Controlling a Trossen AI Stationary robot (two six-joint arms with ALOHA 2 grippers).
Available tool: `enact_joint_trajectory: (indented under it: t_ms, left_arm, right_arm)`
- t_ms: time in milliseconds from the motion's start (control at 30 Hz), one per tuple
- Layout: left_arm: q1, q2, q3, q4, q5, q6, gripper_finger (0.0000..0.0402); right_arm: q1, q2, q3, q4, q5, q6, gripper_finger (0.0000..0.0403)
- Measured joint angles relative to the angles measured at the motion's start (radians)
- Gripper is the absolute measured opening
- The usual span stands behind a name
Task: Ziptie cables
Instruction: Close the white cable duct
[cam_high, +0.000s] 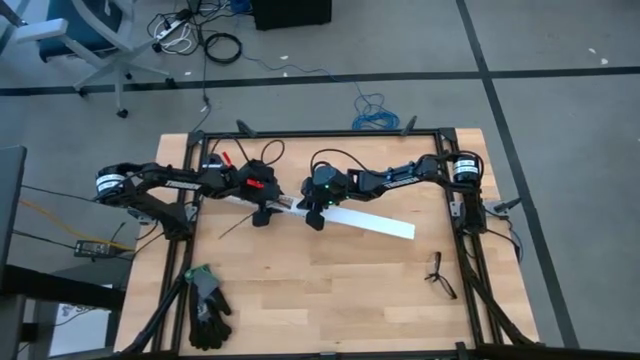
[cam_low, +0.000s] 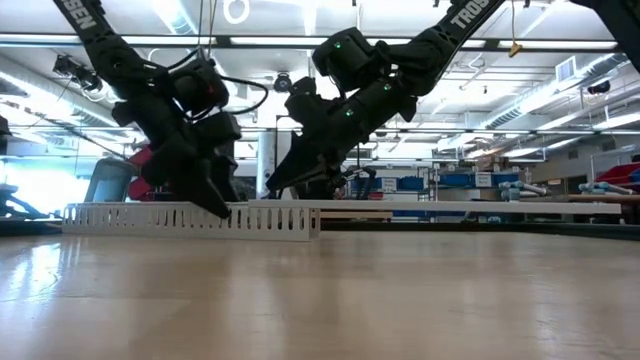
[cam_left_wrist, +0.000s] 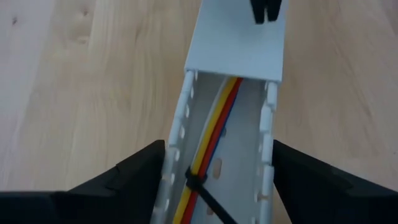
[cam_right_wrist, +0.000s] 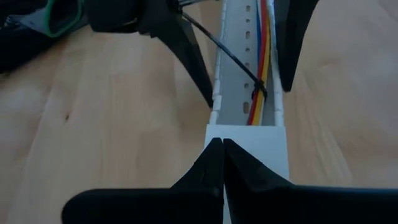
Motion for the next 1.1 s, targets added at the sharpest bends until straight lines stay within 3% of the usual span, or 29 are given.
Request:
enact_joint_trajectory:
  t_ms: [333,700,900,1100]
  left_arm:
    - [0.006,0.0,-0.024,0.023,0.017,0.003,0.028]
    - [0.006,0.001,-0.025,0.038,0.023,0.001,0.0207]
    - [0.006,0.002,-0.025,0.047,0.027,-0.003,0.0205]
    - [0.006,0.003,-0.026,0.056,0.026,-0.008,0.0205]
  right_arm:
    - [-0.004,0.007,0.002,-0.073,0.018,0.032,0.0]
    - [-0.036,0.032,0.007,-0.006,0.028,0.03,0.0]
    - [-0.048,0.172,0.192,-0.062,-0.065,0.015,0.0]
    - [-0.025,0.202,0.309,-0.101,0.034,-0.12,0.0]
